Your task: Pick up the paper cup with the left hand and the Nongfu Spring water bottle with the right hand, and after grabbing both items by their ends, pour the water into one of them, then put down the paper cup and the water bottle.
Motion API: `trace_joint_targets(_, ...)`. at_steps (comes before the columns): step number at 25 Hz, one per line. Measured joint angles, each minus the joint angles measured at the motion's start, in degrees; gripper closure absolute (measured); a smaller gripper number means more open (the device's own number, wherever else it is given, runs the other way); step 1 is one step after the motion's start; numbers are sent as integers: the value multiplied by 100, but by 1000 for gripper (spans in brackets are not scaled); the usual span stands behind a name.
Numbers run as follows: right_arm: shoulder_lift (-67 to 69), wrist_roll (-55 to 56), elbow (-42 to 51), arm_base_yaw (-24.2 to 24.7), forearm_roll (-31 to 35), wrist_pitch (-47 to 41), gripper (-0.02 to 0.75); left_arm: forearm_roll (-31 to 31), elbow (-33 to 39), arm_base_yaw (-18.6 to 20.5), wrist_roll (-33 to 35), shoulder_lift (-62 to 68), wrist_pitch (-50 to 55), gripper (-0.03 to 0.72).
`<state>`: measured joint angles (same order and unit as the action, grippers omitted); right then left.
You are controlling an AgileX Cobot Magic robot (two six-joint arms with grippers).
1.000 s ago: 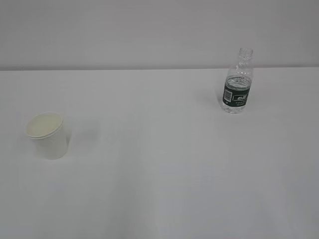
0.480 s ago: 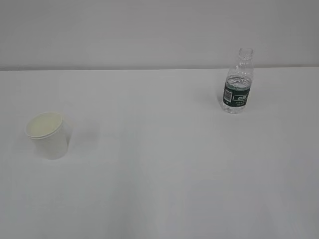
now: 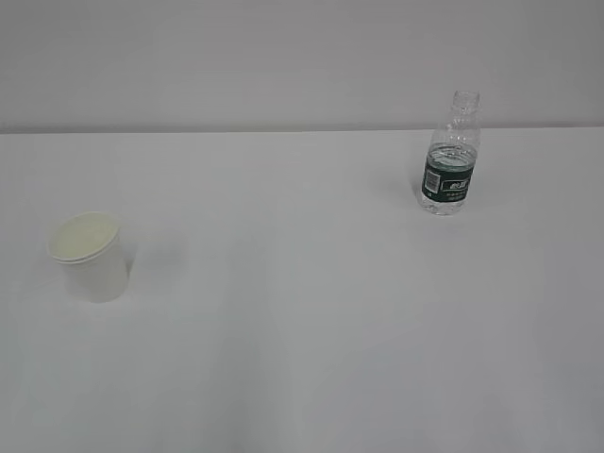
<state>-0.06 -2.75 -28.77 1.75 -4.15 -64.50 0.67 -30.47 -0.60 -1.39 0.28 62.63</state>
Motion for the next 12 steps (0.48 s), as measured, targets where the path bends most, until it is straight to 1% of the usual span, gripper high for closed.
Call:
trace_joint_targets(2,0,0,-60,0,49,296,165,-67,-108,0,0,0,-289,229)
trace_joint_targets(5,80,0,-100,0,300,860,165,-326,-236,0,0,76,-887,234)
trace_joint_targets(12,980,0,-106,0,1016,2130,165,-427,-457,0,0,1204,-2036,238)
